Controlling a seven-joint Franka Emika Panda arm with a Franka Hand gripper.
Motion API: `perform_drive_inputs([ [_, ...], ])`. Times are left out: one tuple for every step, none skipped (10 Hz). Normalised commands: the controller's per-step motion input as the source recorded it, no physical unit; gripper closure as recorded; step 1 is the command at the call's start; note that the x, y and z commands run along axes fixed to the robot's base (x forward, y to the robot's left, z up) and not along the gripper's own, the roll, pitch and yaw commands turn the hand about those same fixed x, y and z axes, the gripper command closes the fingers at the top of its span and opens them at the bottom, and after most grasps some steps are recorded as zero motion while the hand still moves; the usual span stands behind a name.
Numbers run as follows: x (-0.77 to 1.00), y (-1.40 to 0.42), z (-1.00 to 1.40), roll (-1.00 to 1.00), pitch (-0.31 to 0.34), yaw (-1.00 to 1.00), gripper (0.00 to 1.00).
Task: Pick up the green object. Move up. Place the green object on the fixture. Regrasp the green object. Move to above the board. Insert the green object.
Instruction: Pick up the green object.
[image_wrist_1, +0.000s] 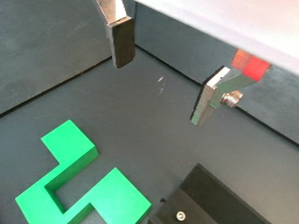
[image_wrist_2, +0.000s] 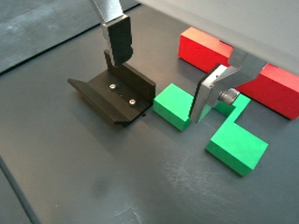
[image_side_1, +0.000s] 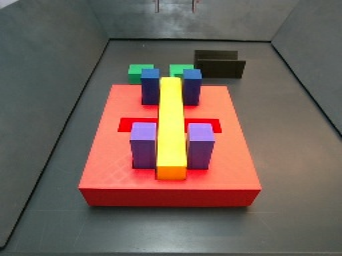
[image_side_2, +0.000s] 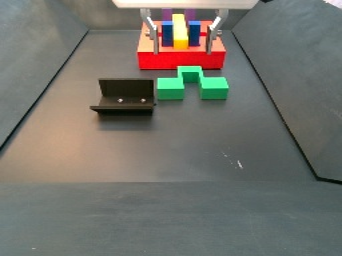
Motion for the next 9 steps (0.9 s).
perform_drive_inputs([
  [0.10,-0.51,-0.27,0.07,-0.040,0.08,0.00],
  [0.06,-0.66,-0.28,0.12,-0.059,0.10,0.00],
  [0.09,-0.72,-0.29,0.14,-0.064,0.13,0.00],
  [0.18,-0.71,-0.28,0.13,-0.051,0.18,0.00],
  [0.17,-0.74,-0.25,0.12,-0.056,0.21,0.00],
  [0.09,-0.73,-0.27,0.12,-0.056,0.20,0.00],
  [-0.36,-0.64,-0.31,0.15,0.000,0.01,0.00],
  [-0.44,-0.41,-0.21,0.04,0.036,0.00,0.00],
  [-0.42,-0.40,-0.15,0.01,0.000,0.00,0.00],
])
